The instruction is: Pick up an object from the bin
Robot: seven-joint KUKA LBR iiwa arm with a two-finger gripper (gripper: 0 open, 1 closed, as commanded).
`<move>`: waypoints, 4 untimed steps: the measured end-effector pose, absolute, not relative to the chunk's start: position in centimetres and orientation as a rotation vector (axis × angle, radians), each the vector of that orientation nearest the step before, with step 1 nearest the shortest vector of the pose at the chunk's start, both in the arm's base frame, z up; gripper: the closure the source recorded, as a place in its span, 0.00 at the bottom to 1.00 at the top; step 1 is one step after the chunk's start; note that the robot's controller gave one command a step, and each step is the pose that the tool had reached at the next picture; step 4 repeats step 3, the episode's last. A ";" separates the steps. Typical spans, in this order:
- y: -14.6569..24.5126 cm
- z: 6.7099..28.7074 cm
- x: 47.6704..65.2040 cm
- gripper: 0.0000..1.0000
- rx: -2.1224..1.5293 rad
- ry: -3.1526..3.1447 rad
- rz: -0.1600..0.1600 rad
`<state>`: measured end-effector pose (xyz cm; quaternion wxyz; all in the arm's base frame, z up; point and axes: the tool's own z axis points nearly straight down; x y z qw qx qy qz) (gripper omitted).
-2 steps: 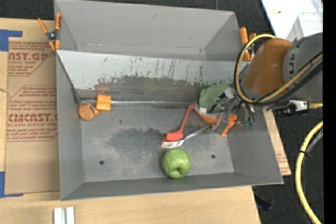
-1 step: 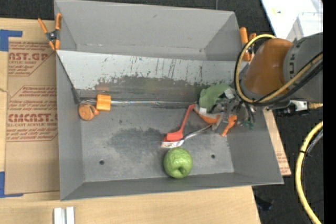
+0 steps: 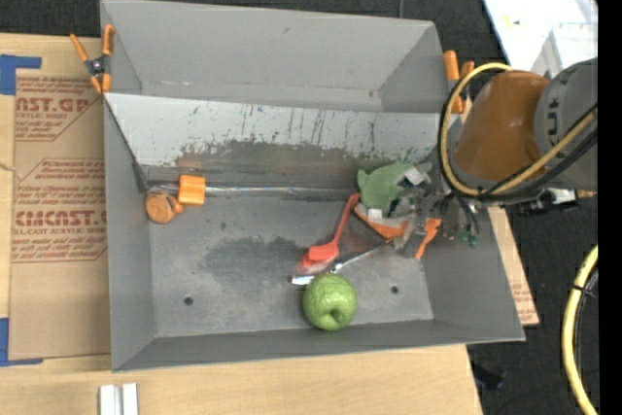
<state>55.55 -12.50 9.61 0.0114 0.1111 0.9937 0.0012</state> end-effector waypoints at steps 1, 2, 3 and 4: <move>-14.7 18.5 57.2 1.00 0.417 3.080 -0.001; -14.6 20.5 54.3 1.00 0.375 3.101 0.004; -13.8 23.3 53.8 1.00 0.374 3.109 0.006; -13.8 23.3 53.8 1.00 0.374 3.109 0.006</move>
Offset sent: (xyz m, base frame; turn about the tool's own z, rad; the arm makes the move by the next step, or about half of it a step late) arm -0.0119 -0.0212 0.1082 0.0182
